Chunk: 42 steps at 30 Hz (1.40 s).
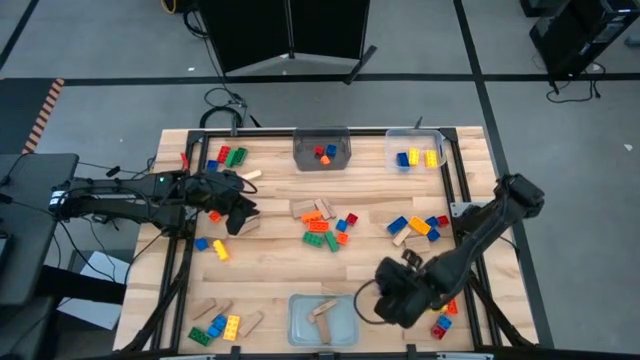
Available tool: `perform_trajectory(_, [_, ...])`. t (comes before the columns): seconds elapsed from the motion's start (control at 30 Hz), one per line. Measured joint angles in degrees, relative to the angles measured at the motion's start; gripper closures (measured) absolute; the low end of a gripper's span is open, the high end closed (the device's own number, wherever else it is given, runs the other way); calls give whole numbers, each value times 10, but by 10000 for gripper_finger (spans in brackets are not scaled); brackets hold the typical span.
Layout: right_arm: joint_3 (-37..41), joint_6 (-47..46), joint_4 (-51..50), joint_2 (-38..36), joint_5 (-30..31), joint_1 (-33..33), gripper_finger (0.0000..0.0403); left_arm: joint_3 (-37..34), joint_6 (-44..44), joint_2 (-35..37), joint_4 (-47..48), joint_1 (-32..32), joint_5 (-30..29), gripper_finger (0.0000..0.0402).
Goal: Sort blocks by size
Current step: Put the brown block into the gray bin
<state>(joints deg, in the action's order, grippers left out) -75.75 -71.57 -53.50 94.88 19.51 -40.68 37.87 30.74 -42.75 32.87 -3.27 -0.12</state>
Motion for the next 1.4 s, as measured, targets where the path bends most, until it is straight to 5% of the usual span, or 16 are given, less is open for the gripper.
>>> perform_trajectory(0.13, [-1, 134, 117, -4, -10, 43, 281, 0, 0, 0, -20, 0, 0, 264])
perform_trajectory(0.37, [-1, 265, 271, 76, -136, 97, 281, 0, 0, 0, -22, 0, 11, 264])
perform_trajectory(0.6, [-1, 250, 339, 130, -217, 108, 269, 0, 0, 0, -8, 0, 47, 264])
perform_trajectory(1.4, [-1, 208, 353, 111, -284, 151, 244, 0, -5, 0, -6, 0, 47, 264])
